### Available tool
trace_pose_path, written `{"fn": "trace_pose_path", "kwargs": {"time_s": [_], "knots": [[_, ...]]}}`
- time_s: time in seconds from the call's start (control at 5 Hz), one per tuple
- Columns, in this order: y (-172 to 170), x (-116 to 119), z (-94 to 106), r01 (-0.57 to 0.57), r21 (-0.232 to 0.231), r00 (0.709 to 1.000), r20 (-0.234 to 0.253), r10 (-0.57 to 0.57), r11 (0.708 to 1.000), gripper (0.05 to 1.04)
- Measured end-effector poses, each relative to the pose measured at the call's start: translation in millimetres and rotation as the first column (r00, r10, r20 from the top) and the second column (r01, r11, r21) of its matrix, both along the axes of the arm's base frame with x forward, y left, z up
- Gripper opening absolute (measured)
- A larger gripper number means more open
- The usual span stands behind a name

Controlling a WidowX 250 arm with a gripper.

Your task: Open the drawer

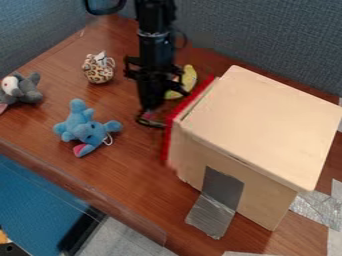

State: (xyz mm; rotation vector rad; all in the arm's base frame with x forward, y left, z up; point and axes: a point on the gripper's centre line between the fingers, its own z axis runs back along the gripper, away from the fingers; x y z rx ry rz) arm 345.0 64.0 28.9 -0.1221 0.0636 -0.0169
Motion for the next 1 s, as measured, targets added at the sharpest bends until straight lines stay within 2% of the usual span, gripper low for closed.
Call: {"fn": "trace_pose_path", "kwargs": {"time_s": [0.4, 0.6, 0.8, 1.0], "knots": [[30.5, -5.5, 2.9, -0.027, 0.024, 1.000, -0.003, 0.027, 0.999, 0.108], [36.8, -7.3, 2.9, -0.033, 0.023, 0.999, -0.002, 0.033, 0.999, 0.147], [38.7, -7.5, 3.0, -0.026, 0.015, 1.000, 0.004, 0.026, 1.000, 0.359], [42.1, -1.2, 18.5, -0.006, 0.053, 0.996, 0.090, 0.001, 0.999, 0.663]]}}
